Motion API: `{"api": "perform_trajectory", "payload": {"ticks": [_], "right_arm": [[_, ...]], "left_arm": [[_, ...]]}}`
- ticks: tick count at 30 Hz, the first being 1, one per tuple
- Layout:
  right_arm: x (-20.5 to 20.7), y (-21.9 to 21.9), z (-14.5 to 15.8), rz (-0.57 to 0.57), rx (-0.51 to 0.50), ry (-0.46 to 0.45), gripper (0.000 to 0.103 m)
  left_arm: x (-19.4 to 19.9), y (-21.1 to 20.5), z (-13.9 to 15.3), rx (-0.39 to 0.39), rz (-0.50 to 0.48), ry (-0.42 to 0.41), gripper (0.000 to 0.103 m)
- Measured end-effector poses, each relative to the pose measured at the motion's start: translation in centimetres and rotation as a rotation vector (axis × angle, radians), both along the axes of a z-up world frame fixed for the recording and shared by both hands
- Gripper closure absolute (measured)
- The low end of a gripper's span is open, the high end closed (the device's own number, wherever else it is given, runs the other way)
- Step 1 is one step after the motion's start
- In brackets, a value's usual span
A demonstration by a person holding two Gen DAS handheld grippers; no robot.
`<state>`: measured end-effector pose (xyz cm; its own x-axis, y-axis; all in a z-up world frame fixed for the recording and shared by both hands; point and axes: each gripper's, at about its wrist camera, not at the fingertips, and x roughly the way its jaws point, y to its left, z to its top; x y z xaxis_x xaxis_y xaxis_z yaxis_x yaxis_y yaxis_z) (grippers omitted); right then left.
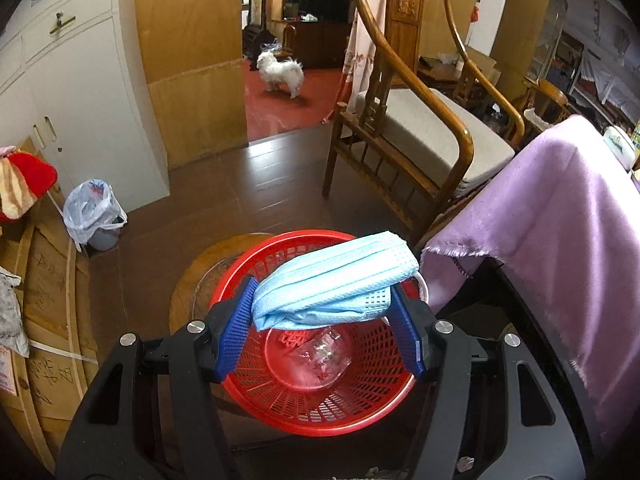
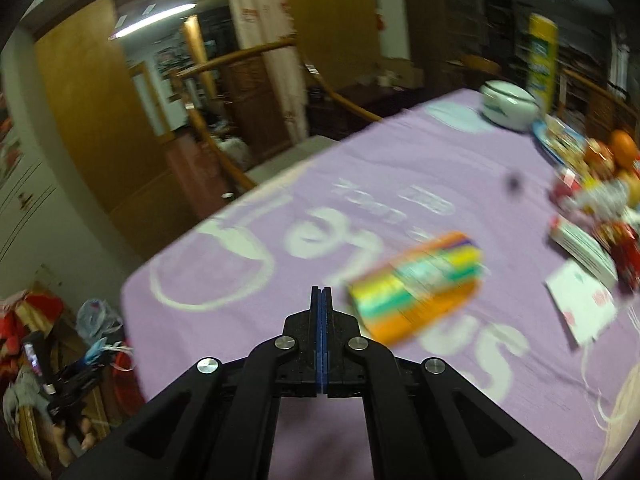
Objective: Collect trash
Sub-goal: 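Open the left tool to drop the blue mask into the basket, then carry the orange box to the basket and release it with the right tool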
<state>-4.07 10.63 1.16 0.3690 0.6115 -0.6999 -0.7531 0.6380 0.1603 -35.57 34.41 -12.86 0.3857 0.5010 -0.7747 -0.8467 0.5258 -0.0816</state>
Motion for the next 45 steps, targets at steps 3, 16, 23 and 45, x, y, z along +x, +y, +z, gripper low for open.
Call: {"api": "perform_trajectory", "payload": {"ticks": [3,16,23,45], "right_arm": [[-1.4,1.9,0.6,0.059,0.003,-0.028,0.103],[4.1,-3.0,-1.9,-0.251,-0.047,0.044,0.033],[9.3,-0.2,-4.3,-0.35,-0.037,0.215,0.01],[-12.1,18.9,-1.0,0.505,0.01,0.153,0.053]], "left_arm": [[0.1,0.0,-0.2,0.004,-0.002,0.022,0.025],[-0.6,0.6,0.7,0.011,0.053,-0.028,0.018],[-0.4,0.5,0.7,0.013,0.038,-0.031,0.018],[-4.8,3.5,1.2,-0.048,0.234,-0.121,0.015]]}}
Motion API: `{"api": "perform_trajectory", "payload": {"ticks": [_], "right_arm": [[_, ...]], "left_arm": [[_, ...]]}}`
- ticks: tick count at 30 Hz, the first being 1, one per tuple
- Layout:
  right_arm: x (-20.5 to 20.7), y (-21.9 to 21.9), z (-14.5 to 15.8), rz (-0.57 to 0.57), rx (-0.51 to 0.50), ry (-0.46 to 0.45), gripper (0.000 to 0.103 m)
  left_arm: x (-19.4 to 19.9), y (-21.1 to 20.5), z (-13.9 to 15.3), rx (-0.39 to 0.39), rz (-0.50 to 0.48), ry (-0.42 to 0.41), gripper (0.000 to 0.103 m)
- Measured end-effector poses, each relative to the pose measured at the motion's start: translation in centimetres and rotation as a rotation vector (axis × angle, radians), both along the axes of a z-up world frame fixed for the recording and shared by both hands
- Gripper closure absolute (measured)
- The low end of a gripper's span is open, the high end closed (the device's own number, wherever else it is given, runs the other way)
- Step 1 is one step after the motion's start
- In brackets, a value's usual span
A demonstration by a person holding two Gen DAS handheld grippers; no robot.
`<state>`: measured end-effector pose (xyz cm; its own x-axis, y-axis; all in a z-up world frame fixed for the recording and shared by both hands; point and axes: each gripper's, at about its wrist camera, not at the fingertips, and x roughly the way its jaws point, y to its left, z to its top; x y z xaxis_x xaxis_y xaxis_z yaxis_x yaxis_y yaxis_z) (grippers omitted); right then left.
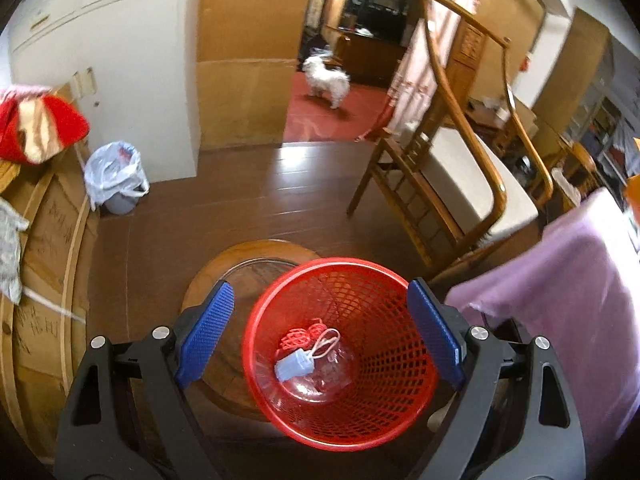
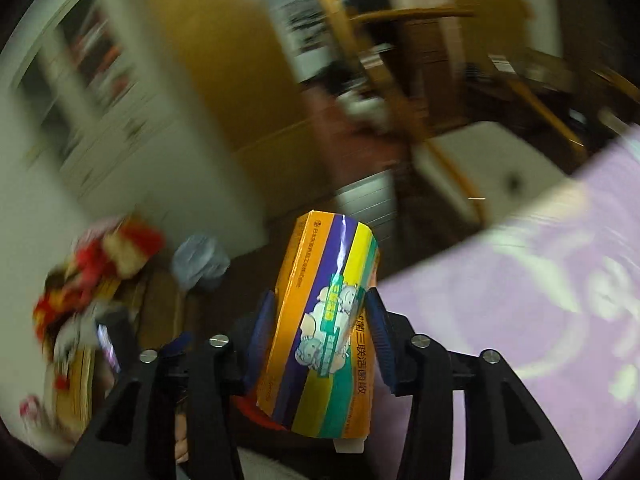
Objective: Collect trash
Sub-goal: 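Carry the orange box to the basket and release it with the right tool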
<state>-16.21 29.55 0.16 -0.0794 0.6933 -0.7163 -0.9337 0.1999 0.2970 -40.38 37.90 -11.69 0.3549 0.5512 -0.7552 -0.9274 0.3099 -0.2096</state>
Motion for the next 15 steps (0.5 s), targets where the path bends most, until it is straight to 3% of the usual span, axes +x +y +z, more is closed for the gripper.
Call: {"api": "perform_trajectory", "payload": {"ticks": [4,6,15], "right_arm": [[-3.7,4.0,-1.6,0.081,-0.044,-0.054,0.032],[-3.9,4.4,-2.0,0.077,-0.051,-0.052,0.032],[-1.2,-2.3,-0.7,-0.068,-0.013,-0.097,0.016]], "left_arm": [[-1.9,0.7,0.3,0.014,0.097,0.013,0.01],[-2.4,0.8,0.4,0.027,0.122,0.026,0.009],[-1.3,-0.8,1.9,0.071,0.073,0.032,0.009]]}}
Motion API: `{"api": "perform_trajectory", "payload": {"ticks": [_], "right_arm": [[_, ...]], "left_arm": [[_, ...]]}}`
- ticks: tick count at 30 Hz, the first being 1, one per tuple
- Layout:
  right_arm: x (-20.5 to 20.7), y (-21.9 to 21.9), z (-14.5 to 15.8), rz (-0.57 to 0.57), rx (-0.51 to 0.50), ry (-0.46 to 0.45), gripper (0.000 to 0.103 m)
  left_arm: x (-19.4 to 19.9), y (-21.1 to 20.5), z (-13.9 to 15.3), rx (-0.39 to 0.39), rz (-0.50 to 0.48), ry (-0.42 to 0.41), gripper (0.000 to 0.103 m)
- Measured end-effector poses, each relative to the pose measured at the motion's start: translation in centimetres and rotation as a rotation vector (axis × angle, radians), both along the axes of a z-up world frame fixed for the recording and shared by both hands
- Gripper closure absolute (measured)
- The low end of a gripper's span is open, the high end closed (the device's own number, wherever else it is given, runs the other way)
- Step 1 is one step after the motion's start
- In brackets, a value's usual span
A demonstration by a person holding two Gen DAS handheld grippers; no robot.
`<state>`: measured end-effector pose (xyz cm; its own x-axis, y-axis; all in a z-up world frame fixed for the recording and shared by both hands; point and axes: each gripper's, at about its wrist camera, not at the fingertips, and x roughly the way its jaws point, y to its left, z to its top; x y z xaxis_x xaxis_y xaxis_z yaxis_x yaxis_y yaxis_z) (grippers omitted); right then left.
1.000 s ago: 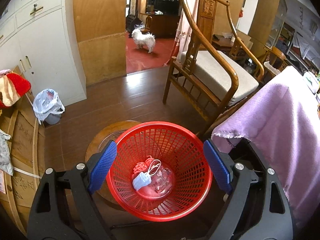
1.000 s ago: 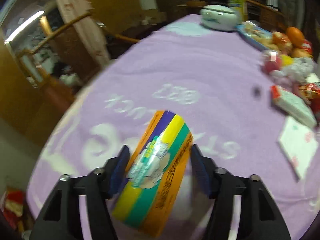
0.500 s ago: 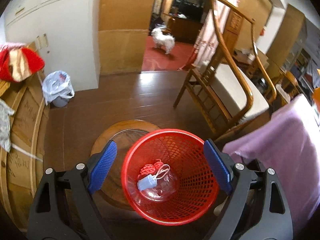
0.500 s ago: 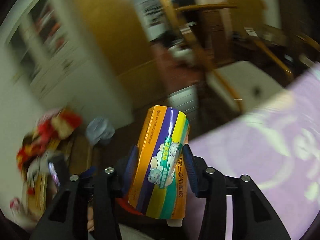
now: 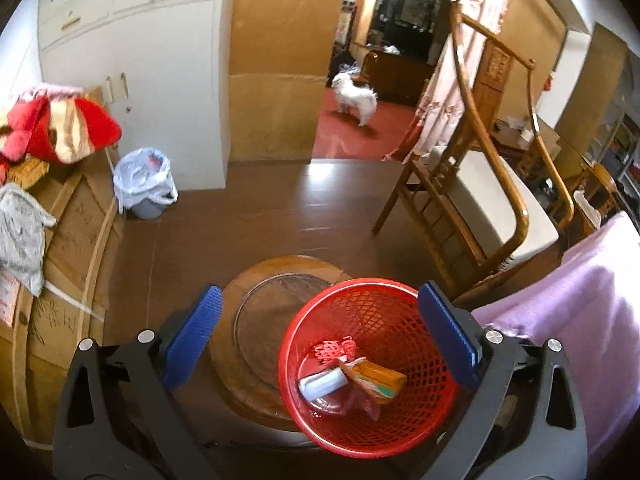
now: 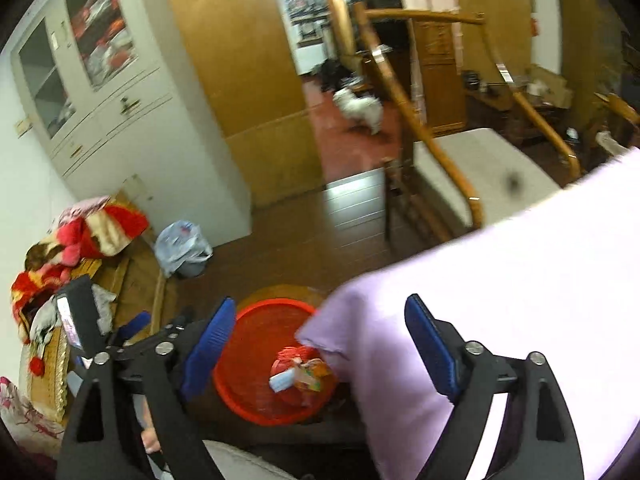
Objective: Collect trash
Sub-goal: 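Carry the orange box to the basket and release it with the right tool, then grasp the red chip bag with the left tool while the right tool grasps the green tea bag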
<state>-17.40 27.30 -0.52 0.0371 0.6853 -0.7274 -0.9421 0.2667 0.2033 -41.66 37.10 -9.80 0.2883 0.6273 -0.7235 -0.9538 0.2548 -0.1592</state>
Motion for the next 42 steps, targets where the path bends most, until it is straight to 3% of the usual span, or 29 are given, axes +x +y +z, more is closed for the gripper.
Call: {"api": "perform_trajectory", "payload": {"ticks": [5,13,18,22,24,29,35,38,42], "right_arm": [[4.2,-6.3,0.9,-0.15,0.022,-0.054,0.009],[15.9,-22.5,0.6,-0.509,-0.043,-0.158,0.008],[25.3,-35.2,1.8,-0.836,-0.053,-0.195,0.008],[32.2,-42.9,3.1,-1.034,-0.001,-0.136,0.008],[36.2,-45.8,3.1,-1.105,0.039,-0.061,0.008],[43.6,-47.9,2.3,-1.162,0.113,0.072,0.008],[49.3,-47.0,-0.7,-1.155,0.064,0.107,0.008],[50.7,-46.8,-2.2,-1.095,0.099,0.178,0.009],[51.1,-45.6,-4.5,-0.992,0.126,0.316,0.031]], "left_arm": [[2.2,-2.3,2.1,0.042,-0.094,-0.027,0.007],[10.3,-7.3,5.0,0.077,-0.328,-0.016,0.007],[20.0,-11.1,7.8,0.108,-0.562,0.002,0.007],[29.0,-14.6,10.6,0.13,-0.799,0.004,0.007],[34.5,-16.7,11.9,0.119,-0.937,-0.016,0.007],[48.1,-20.9,12.9,-0.004,-1.198,-0.075,0.007],[60.8,-25.4,10.9,-0.117,-1.344,-0.111,0.007],[65.4,-26.9,9.0,-0.19,-1.372,-0.117,0.007],[69.3,-27.7,6.1,-0.311,-1.389,-0.116,0.007]]}}
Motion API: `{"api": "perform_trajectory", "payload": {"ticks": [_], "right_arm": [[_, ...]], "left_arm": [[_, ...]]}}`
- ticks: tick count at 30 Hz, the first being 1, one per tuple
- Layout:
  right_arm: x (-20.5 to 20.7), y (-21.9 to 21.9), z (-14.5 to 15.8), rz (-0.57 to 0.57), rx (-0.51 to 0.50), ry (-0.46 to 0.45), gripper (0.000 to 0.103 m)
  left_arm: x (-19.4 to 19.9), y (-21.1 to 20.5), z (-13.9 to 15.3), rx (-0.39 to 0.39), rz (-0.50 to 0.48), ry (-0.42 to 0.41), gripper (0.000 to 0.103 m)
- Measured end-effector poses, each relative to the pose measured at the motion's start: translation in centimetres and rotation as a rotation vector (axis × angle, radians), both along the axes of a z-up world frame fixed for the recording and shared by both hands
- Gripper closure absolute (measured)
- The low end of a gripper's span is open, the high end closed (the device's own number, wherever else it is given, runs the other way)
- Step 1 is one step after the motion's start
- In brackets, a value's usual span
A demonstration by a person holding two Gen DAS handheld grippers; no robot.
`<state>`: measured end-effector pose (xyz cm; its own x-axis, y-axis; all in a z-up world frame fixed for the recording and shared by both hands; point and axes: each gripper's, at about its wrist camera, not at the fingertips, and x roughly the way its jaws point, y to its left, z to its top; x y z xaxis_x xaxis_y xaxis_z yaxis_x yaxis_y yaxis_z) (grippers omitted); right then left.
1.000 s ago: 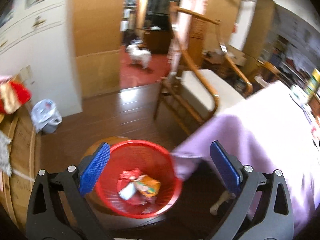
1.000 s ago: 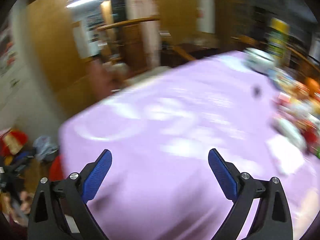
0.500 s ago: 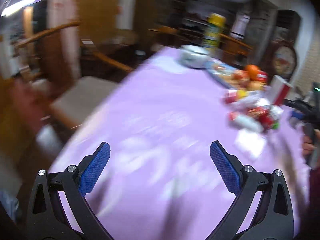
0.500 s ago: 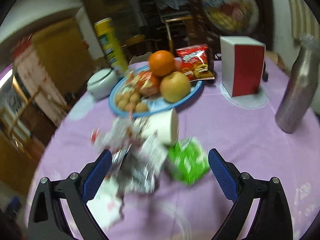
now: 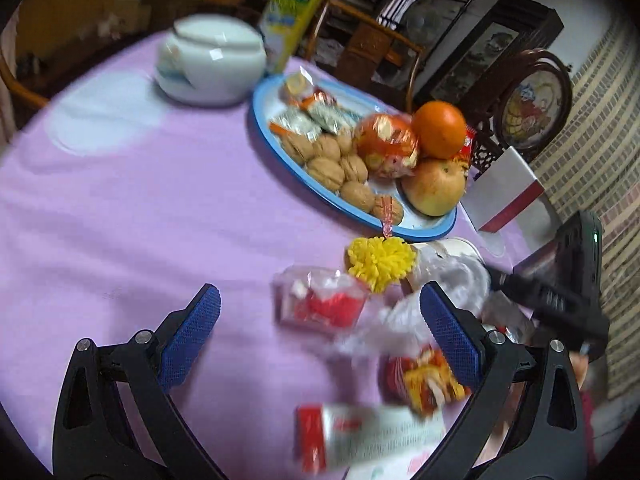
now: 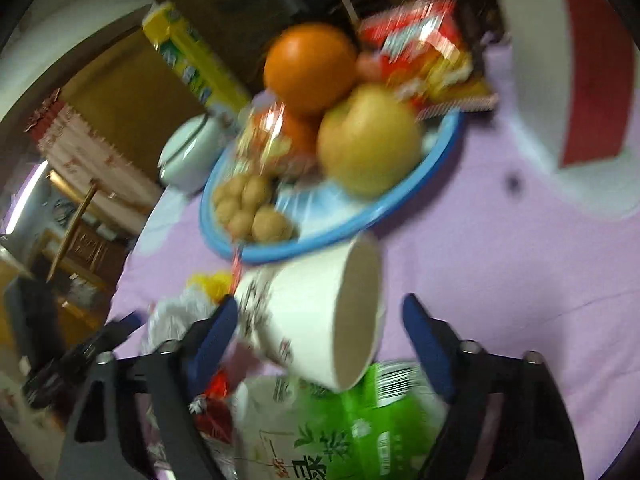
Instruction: Collect trash
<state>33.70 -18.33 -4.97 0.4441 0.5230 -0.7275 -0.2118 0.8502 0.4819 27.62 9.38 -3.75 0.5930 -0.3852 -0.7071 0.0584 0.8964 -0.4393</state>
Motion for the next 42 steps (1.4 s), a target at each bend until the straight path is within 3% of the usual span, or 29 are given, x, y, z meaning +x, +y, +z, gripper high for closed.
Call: {"api": "perform_trajectory", "payload": {"ticks": [2,3,4,8,13,18,21,24,27,30,35,41,42], "right_arm": [[-0.8,0.8,-0.3,0.034,0.012,-0.015,0.036],[-1.2,1.4,-0.1,0.073,0.024,-0.026,0.049],[-1.6,1.9,0.0,0.103,0.036,-0.026,0.051],[-4.0,5.0,0.3,0.192,0.008,-0.055,0.051],[-8.9,8.9,0.8,0.34,-0.034,-0.078,0.051],[-14.9,10.7,1.0,0.465,-0.065,-0.073,0.043],[-18.0,10.1,1.6,0.509,-0.06,-0.06,0.036],[-20.1,7.5,3.9,0.411,-0.063,-0.142,0.015],[-21.2,3.7,5.6,0.261,-0.022,-0.192,0.013],[-21.1,-0.1,5.2,0.1,0.07,-0.178,0.008],[-19.9,-3.3,2.7,-0.032,0.135,-0.073,0.008],[-19.7,-3.5,1.7,-0.051,0.162,-0.048,0.008],[-19.6,-3.5,1.7,-0.049,0.163,-0.044,0.008]], "left_arm": [[1.1,-0.1,-1.1,-0.033,0.005,0.029,0.007],[1.4,0.2,-1.4,-0.055,-0.001,0.04,0.007],[1.4,0.2,-1.5,-0.07,-0.004,0.043,0.007],[0.2,-1.2,-1.3,-0.126,-0.13,0.031,0.007],[-4.5,-3.2,-0.9,-0.074,-0.237,0.021,0.007],[-11.0,-3.0,-0.9,-0.048,-0.25,0.032,0.007],[-14.9,-1.5,-0.2,-0.028,-0.19,0.008,0.007],[-17.4,1.7,0.8,-0.042,-0.039,-0.037,0.007],[-18.5,4.4,0.7,-0.109,0.065,-0.029,0.007],[-19.2,4.7,0.5,-0.151,0.062,-0.021,0.007],[-21.1,2.8,0.1,-0.042,0.009,-0.009,0.007],[-23.0,-0.4,-1.7,0.248,-0.077,0.013,0.007],[-23.2,-0.6,-1.7,0.267,-0.087,0.01,0.007]]}}
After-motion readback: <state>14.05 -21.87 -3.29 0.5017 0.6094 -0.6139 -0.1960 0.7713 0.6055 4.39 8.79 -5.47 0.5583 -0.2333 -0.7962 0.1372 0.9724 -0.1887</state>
